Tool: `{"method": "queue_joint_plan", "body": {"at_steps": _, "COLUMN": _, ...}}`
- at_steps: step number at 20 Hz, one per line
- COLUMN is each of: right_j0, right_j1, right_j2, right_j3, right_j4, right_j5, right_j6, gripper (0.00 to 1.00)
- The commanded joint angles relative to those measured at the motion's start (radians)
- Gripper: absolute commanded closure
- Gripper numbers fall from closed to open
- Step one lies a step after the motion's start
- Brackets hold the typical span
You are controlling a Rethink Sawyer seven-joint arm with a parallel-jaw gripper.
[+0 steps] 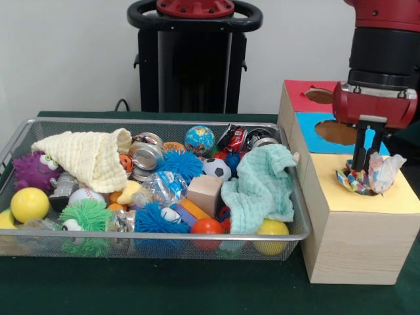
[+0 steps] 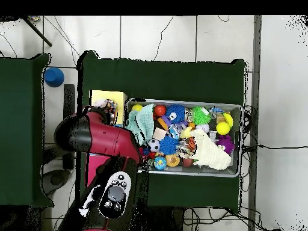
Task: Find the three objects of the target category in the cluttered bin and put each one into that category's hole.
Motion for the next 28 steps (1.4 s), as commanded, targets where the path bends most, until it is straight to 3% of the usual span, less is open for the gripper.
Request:
{"method": "queue_joint_plan", "body": {"at_steps": 1, "right_j0": -0.034, "right_j1": 0.062, "right_j2": 0.112, "right_j3": 0.048, "right_j4": 0.012, "right_j5": 0.009, "right_j6": 0.206, "gripper": 1.0}}
{"method": "queue_joint_plan", "body": {"at_steps": 2, "right_j0": -0.035, "right_j1": 0.061, "right_j2": 0.113, "right_j3": 0.049, "right_j4": 0.01, "right_j5": 0.005, "right_j6": 0.203, "gripper": 1.0}}
{"method": "queue_joint_plan", "body": {"at_steps": 3, "right_j0": -0.034, "right_j1": 0.06, "right_j2": 0.113, "right_j3": 0.052, "right_j4": 0.019, "right_j5": 0.017, "right_j6": 0.213, "gripper": 0.0}}
{"method": "queue_joint_plan", "body": {"at_steps": 13, "right_j0": -0.035, "right_j1": 0.061, "right_j2": 0.103, "right_j3": 0.034, "right_j4": 0.002, "right_j5": 0.012, "right_j6": 0.192, "gripper": 0.0}}
{"method": "queue_joint_plan", "body": {"at_steps": 28, "right_j0": -0.059, "right_j1": -0.031, "right_j2": 0.126, "right_j3": 0.098, "right_j4": -0.004, "right_j5": 0.119, "right_j6": 0.162, "gripper": 0.0}}
